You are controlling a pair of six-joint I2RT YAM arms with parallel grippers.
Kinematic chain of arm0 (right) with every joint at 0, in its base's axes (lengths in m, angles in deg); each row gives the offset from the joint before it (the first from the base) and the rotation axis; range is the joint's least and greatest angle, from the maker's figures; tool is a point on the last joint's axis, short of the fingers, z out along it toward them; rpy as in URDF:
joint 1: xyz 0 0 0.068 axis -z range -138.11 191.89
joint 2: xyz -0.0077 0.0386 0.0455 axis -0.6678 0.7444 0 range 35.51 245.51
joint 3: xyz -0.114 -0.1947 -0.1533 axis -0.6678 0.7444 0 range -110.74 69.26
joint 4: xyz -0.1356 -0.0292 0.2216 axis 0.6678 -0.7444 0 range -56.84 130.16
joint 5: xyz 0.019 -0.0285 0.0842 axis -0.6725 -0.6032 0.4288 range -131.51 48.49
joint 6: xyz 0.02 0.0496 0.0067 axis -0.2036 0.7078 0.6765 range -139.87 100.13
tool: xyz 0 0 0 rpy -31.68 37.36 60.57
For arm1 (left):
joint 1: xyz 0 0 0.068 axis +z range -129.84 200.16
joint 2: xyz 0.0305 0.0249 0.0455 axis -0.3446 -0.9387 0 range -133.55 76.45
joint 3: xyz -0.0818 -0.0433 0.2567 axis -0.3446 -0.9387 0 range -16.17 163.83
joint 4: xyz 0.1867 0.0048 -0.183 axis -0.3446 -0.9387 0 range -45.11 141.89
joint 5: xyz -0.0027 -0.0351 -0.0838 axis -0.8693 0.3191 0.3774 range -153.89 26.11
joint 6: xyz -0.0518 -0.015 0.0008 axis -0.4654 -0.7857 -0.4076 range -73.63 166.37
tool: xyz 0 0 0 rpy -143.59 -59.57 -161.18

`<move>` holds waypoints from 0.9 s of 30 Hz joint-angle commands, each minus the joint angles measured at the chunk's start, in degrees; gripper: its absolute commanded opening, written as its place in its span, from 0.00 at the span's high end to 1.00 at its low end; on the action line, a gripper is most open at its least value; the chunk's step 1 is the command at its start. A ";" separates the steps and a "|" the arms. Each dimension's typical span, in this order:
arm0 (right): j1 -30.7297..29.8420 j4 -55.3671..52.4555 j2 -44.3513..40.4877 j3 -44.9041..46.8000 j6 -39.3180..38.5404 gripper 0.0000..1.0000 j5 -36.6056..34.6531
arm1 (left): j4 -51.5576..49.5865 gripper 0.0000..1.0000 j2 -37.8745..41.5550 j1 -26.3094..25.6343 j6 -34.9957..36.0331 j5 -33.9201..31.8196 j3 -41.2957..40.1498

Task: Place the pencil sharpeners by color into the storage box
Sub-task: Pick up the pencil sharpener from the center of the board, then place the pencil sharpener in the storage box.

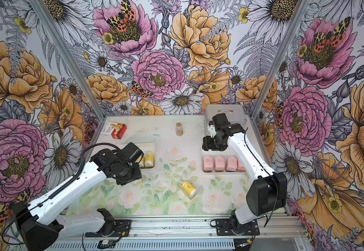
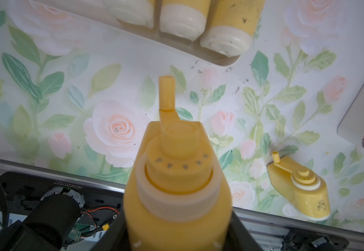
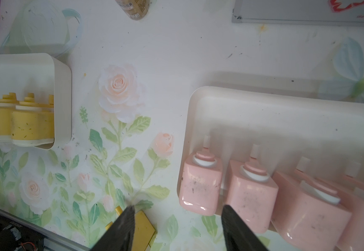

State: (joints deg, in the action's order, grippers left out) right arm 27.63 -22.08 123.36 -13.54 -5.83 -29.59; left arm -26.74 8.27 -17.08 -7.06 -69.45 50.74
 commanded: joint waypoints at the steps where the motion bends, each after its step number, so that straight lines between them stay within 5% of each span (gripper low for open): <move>1: -0.49 0.98 0.47 -0.52 0.02 0.35 0.71 | -2.27 0.62 -0.57 4.53 8.52 -0.66 3.06; 15: -1.04 0.89 0.67 -0.86 -0.51 0.35 1.58 | -2.23 0.62 -10.44 24.74 29.07 1.42 12.07; 27: -2.55 0.89 1.35 -2.31 -2.07 0.34 3.02 | -0.72 0.61 -19.38 33.64 40.92 2.56 16.93</move>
State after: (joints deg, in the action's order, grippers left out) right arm 25.67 -22.08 123.71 -13.96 -6.72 -27.65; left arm -28.90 -10.31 14.75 29.22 -68.42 66.02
